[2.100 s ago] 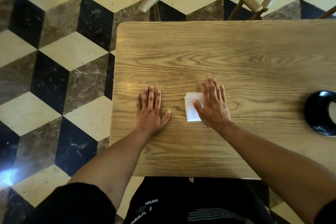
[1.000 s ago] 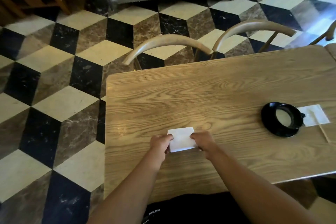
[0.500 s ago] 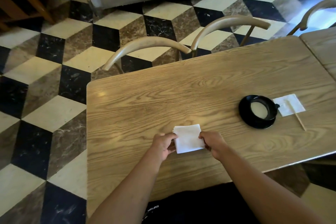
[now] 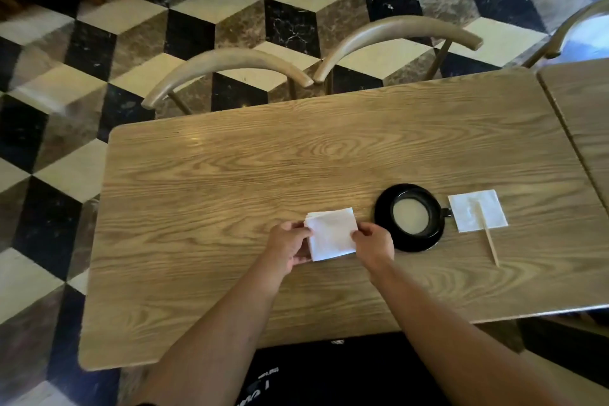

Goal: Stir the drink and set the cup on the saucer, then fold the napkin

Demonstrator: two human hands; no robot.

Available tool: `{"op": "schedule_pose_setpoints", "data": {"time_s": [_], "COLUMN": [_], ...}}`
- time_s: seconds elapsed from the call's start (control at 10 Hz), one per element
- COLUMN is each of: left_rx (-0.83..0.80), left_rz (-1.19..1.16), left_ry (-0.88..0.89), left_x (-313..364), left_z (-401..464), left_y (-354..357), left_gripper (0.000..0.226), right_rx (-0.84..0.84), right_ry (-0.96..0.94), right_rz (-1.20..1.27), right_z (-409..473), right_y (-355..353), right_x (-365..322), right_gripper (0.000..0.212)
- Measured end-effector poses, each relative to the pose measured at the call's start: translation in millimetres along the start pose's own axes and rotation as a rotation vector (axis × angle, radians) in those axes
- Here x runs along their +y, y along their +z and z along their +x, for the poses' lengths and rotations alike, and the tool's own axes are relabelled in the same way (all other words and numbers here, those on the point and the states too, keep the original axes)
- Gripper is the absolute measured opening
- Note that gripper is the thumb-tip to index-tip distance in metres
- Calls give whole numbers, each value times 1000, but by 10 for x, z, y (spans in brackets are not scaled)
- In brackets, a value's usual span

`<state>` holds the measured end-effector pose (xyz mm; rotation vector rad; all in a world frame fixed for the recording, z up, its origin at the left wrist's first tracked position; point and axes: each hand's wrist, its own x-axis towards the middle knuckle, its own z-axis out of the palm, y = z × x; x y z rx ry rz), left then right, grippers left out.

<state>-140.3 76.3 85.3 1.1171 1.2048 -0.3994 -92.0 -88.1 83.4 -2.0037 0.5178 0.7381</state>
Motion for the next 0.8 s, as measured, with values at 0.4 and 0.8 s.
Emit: {"op": "schedule_pose_setpoints", "data": {"time_s": [0.4,0.8], "left_rx": [178,207], "left_rz": [163,716], "left_ry": [98,319], "left_x": [-35,-360], "left_z": [86,-140], "left_y": [304,101], "left_gripper": [17,9], "right_rx": [2,34], "right_ry": [-50,-228], "right_rz": [-152,-605], "right_z": [50,-234], "right_y": [-75,-232], "right_x": [117,384], "right_gripper": [20,37]}}
